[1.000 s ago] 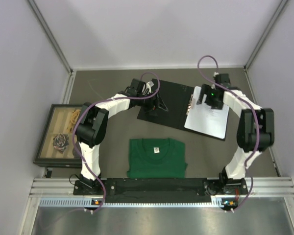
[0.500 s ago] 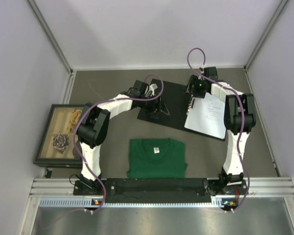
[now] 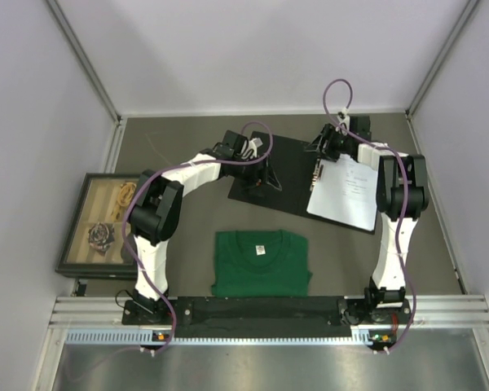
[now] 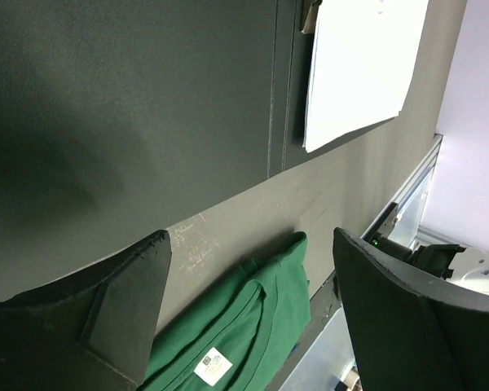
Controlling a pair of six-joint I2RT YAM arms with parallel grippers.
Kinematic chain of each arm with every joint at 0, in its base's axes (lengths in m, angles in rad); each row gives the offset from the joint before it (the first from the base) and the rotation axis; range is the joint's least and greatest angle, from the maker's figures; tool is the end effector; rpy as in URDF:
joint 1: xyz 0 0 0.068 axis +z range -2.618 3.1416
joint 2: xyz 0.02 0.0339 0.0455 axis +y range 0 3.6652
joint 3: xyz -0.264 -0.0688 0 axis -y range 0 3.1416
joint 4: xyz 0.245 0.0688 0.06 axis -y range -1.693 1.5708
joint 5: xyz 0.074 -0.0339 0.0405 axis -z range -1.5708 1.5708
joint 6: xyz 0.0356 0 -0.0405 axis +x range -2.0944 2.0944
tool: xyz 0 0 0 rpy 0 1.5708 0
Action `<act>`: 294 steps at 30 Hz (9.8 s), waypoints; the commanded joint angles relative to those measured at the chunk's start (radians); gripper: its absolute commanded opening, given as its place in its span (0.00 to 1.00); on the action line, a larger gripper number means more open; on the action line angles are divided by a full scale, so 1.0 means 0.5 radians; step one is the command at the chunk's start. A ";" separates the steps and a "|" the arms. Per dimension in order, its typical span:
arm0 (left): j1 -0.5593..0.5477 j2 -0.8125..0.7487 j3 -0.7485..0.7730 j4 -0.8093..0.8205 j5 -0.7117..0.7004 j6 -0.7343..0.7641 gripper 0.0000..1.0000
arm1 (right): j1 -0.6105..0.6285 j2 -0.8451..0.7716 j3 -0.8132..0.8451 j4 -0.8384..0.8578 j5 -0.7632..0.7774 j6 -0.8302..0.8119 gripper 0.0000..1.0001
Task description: Put the files into the folder
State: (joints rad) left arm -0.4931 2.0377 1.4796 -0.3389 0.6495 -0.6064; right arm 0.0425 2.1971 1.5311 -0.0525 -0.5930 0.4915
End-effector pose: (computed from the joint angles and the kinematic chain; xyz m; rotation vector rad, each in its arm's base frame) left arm 0.3794 -0.2283 0.1904 0.1607 2.6424 -1.2358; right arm 0.4811 0.0404 0.1551 0.2009 2.3122 0.9528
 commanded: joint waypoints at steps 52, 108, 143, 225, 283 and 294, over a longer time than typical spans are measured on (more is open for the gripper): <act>-0.177 0.134 0.210 0.107 -0.274 -0.162 0.76 | 0.130 -0.940 -0.592 -0.702 0.487 0.480 0.44; -0.269 0.474 0.753 -0.396 -0.624 -0.082 0.75 | 0.047 -0.845 -0.878 -0.380 0.364 1.579 0.16; -0.269 0.471 0.695 -0.365 -0.581 -0.060 0.76 | 0.028 -0.878 -0.743 -0.315 0.220 1.474 0.43; -0.253 0.548 0.762 -0.328 -0.237 0.071 0.84 | -0.149 -0.157 0.049 -0.312 -0.069 -0.142 0.81; -0.253 0.539 0.753 -0.304 -0.216 0.032 0.84 | 0.056 -0.584 -0.331 -0.281 -0.477 0.238 0.74; -0.253 0.533 0.750 -0.307 -0.216 0.035 0.84 | 0.032 -0.903 -0.620 -0.500 0.167 1.028 0.64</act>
State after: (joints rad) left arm -0.6197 2.3005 1.8332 -0.5190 0.5316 -0.5961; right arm 0.0692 1.8160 1.2724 -0.2955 -0.6285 0.7826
